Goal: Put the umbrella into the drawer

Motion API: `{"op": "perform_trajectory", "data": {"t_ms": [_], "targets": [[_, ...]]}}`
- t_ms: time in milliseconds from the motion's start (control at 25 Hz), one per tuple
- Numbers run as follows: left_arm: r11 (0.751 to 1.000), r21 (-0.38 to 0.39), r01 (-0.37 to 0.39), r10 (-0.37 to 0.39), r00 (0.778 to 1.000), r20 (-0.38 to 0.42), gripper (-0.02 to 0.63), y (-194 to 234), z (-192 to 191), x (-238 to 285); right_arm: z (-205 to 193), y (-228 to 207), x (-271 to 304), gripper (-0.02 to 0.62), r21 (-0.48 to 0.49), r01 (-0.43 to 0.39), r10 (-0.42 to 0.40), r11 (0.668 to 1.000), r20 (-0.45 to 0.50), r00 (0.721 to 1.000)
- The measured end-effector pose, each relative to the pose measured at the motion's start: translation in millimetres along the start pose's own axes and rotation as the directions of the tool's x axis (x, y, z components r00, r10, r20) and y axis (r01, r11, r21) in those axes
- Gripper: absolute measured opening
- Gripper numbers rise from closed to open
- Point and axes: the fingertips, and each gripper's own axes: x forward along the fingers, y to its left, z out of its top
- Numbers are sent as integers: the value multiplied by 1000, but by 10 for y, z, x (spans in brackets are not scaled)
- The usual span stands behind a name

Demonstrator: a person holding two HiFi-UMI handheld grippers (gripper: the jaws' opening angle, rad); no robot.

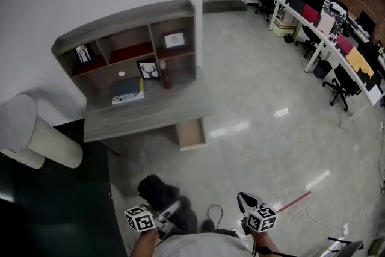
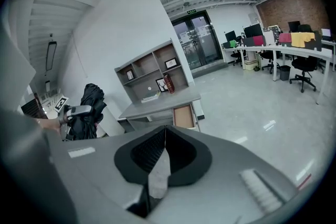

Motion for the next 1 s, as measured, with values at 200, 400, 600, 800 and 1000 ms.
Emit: {"op": "perform_trajectory", "data": {"t_ms": [200, 400, 600, 800, 1000], "targets": [[1000, -4, -1, 1, 1000, -27, 229, 305, 328, 49, 167, 19, 374, 6, 17, 19, -19, 1000, -9, 1000], [1000, -2, 4, -4, 999, -52, 229, 614, 647, 88, 313, 91, 720, 6, 23, 42, -42, 999, -22, 999], [1000, -2, 21, -21, 997, -73, 229, 896, 910, 84, 463, 176, 1032, 6, 17, 70, -69, 997, -18, 997], [999, -6, 36, -37, 996, -82, 229, 1098, 1133, 48, 584, 260, 1263, 6, 24, 91, -91, 996, -3, 996], [999, 6, 46, -45, 994, -98, 229, 1207, 1262, 36, 678, 331, 1386, 6, 24, 99, -100, 995, 12, 995]]}}
